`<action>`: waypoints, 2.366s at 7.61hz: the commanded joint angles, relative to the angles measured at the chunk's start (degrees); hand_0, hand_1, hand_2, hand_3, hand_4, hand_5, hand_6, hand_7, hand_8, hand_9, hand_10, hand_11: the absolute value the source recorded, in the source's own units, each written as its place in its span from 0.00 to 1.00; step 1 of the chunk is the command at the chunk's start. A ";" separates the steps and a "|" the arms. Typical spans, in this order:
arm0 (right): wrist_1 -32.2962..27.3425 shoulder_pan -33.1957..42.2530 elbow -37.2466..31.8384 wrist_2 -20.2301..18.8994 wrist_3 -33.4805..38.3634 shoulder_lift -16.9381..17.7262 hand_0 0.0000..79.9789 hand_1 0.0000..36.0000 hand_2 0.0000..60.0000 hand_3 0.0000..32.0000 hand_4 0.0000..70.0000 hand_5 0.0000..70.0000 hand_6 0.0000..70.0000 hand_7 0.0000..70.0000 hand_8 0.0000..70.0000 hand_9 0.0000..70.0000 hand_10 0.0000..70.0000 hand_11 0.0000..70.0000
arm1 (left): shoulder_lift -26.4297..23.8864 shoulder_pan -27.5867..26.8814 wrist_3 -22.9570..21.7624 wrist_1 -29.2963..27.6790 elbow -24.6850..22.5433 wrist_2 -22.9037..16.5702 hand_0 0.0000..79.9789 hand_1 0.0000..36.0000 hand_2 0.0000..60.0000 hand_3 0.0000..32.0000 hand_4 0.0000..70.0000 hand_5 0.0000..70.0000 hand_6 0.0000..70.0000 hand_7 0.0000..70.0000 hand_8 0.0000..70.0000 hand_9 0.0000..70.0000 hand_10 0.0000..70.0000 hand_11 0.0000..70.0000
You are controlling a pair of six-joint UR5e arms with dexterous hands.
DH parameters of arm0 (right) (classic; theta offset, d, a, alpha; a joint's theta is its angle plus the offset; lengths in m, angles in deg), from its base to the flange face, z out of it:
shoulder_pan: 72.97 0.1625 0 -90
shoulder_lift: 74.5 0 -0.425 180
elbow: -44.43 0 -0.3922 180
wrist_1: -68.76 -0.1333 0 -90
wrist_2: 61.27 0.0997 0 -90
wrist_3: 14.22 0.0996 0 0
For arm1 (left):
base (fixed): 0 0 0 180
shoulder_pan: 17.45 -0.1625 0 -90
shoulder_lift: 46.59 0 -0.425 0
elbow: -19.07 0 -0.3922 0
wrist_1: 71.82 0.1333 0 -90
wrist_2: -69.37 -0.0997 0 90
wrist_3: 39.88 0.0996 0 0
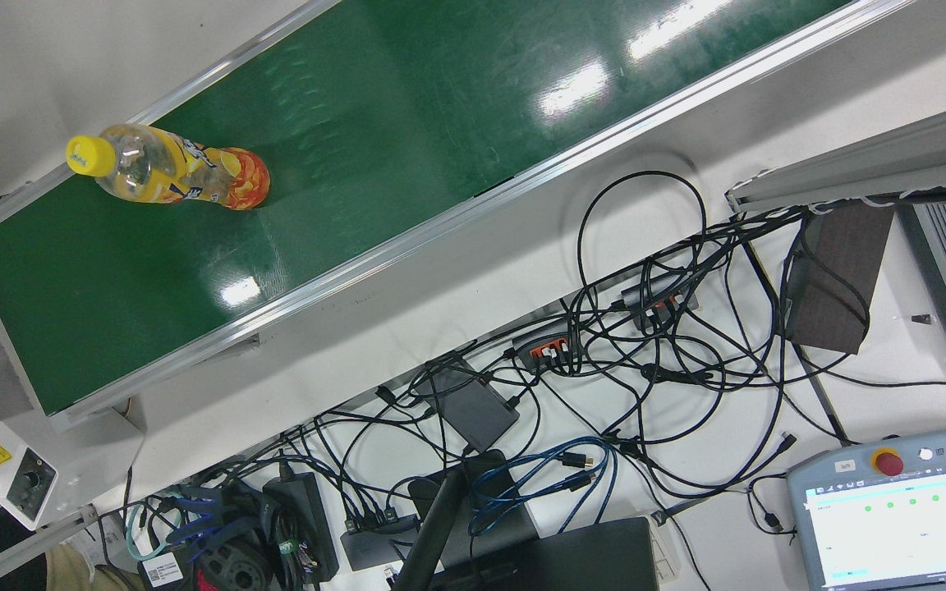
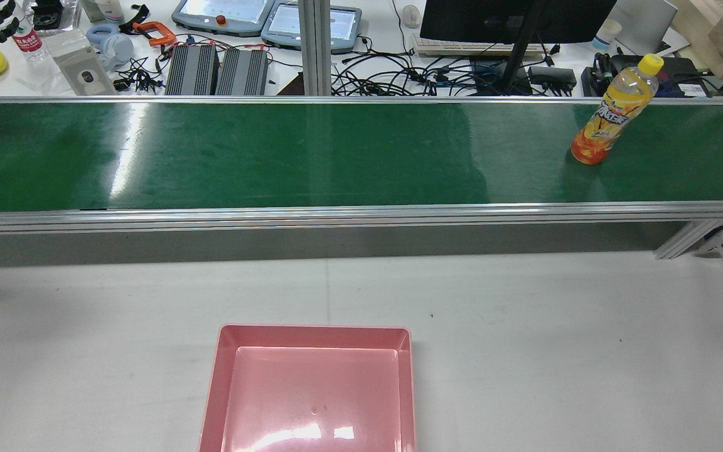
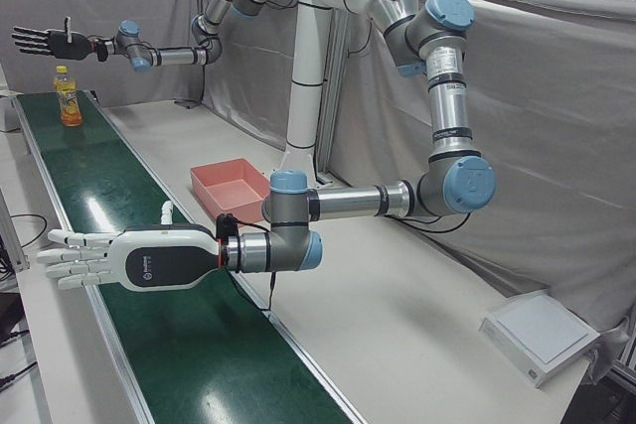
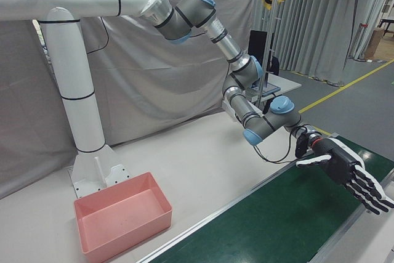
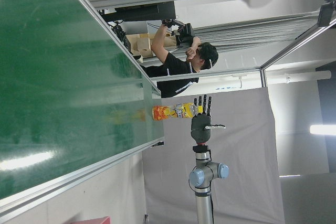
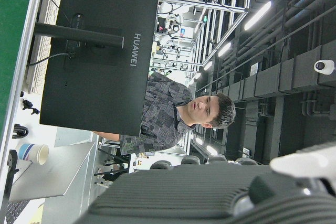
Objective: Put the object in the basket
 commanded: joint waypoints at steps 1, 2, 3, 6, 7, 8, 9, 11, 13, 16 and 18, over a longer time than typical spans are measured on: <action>0.00 0.00 -0.02 0.00 0.00 0.00 0.00 0.00 0.00 0.00 0.00 0.00 0.00 0.00 0.00 0.00 0.00 0.00 | 0.02 0.02 -0.07 -0.05 -0.12 -0.01 0.91 0.37 0.00 0.00 0.02 0.25 0.00 0.00 0.00 0.00 0.00 0.02; 0.00 0.00 -0.02 0.00 0.00 0.00 0.00 0.00 0.00 0.00 0.00 0.00 0.00 0.00 0.00 0.00 0.00 0.00 | 0.02 0.02 -0.15 -0.05 -0.12 0.08 0.91 0.37 0.00 0.00 0.02 0.25 0.00 0.00 0.00 0.00 0.00 0.03; 0.00 0.00 -0.02 0.00 0.00 0.00 0.00 0.00 0.00 0.00 0.00 0.00 0.00 0.00 0.00 0.00 0.00 0.00 | 0.02 0.02 -0.15 -0.05 -0.03 -0.01 0.91 0.37 0.00 0.00 0.01 0.25 0.00 0.00 0.00 0.00 0.00 0.02; 0.00 0.00 -0.02 0.00 0.00 0.00 0.00 0.00 0.00 0.00 0.00 0.00 0.00 0.00 0.00 0.00 0.00 0.00 | 0.02 0.11 -0.24 -0.05 -0.12 0.08 0.93 0.38 0.00 0.00 0.01 0.25 0.00 0.00 0.00 0.00 0.00 0.02; 0.00 0.00 -0.11 0.00 0.00 -0.09 0.00 0.00 0.00 0.00 0.00 0.00 0.00 0.00 0.00 0.00 0.00 0.00 | 0.02 0.11 -0.50 -0.05 -0.12 0.08 0.94 0.38 0.00 0.00 0.01 0.24 0.00 0.00 0.00 0.00 0.00 0.02; 0.00 0.00 -0.11 0.00 0.00 0.00 0.00 0.00 0.00 0.00 0.00 0.00 0.00 0.00 0.00 0.00 0.00 0.00 | 0.02 0.11 -0.77 -0.05 -0.20 0.08 0.94 0.38 0.00 0.00 0.01 0.24 0.00 0.00 0.00 0.00 0.00 0.01; 0.00 0.00 -0.11 0.00 0.00 0.00 0.00 0.00 0.00 0.00 0.00 0.00 0.00 0.00 0.00 0.00 0.00 0.00 | 0.10 0.02 -0.77 -0.05 -0.12 0.08 0.93 0.38 0.00 0.00 0.01 0.24 0.00 0.00 0.00 0.00 0.00 0.03; 0.00 0.00 -0.11 0.00 0.00 -0.09 0.00 0.00 0.00 0.00 0.00 0.00 0.00 0.00 0.00 0.00 0.00 0.00 | 0.10 -0.07 -0.77 -0.05 -0.20 0.08 0.93 0.38 0.00 0.00 0.01 0.24 0.00 0.00 0.00 0.00 0.00 0.03; 0.00 0.00 -0.11 0.00 0.00 0.00 0.00 0.00 0.00 0.00 0.00 0.00 0.00 0.00 0.00 0.00 0.00 0.00 | 0.02 -0.07 -0.77 -0.05 -0.29 0.08 0.94 0.38 0.00 0.00 0.01 0.25 0.00 0.00 0.00 0.00 0.00 0.03; 0.00 0.00 -0.11 0.00 0.00 0.00 0.00 0.00 0.00 0.00 0.00 0.00 0.00 0.00 0.00 0.00 0.00 0.00 | 0.10 0.02 -0.77 -0.05 -0.82 0.08 0.93 0.38 0.00 0.00 0.01 0.25 0.00 0.00 0.00 0.00 0.00 0.03; 0.00 0.00 -0.11 0.00 0.00 0.00 0.00 0.00 0.00 0.00 0.00 0.00 0.00 0.00 0.00 0.00 0.00 0.00 | 0.10 0.02 -0.86 -0.05 -0.99 0.08 0.94 0.38 0.00 0.00 0.02 0.23 0.00 0.00 0.00 0.00 0.00 0.03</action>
